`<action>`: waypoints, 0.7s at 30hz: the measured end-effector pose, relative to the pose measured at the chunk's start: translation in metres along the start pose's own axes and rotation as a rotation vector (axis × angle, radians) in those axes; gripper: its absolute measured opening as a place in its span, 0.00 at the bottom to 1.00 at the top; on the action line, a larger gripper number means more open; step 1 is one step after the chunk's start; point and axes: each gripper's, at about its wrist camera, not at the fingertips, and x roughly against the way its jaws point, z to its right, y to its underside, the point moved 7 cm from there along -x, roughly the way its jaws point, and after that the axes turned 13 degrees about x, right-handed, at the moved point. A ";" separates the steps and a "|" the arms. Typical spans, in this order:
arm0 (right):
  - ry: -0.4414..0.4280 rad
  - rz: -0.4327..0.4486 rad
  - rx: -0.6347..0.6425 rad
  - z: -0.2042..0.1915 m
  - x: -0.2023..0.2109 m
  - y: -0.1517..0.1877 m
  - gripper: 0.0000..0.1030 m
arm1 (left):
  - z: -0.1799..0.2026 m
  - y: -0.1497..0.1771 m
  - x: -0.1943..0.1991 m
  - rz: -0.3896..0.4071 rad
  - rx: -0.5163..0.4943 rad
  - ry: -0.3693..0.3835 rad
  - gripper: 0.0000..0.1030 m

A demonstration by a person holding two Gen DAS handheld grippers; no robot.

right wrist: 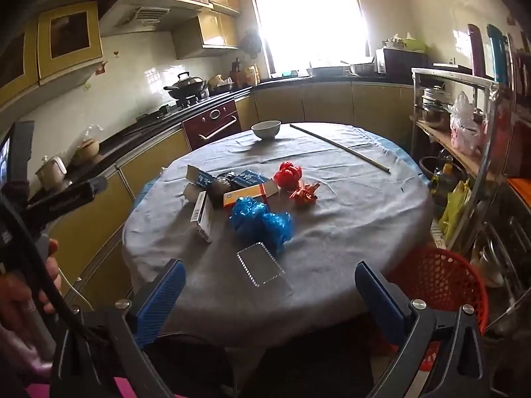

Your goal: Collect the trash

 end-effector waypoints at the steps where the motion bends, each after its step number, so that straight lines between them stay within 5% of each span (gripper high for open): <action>1: -0.011 -0.014 -0.001 0.000 -0.003 -0.002 1.00 | 0.000 0.001 -0.001 -0.001 -0.001 -0.002 0.99; 7: -0.095 -0.105 0.008 -0.009 -0.035 0.003 1.00 | 0.000 0.003 -0.001 -0.004 -0.006 -0.005 0.99; 15: -0.090 -0.091 0.079 -0.015 -0.036 -0.012 1.00 | 0.000 0.006 -0.005 -0.011 -0.010 -0.009 0.99; 21: -0.168 -0.094 0.019 -0.015 -0.046 -0.018 1.00 | -0.001 0.009 -0.011 -0.023 -0.012 -0.021 0.99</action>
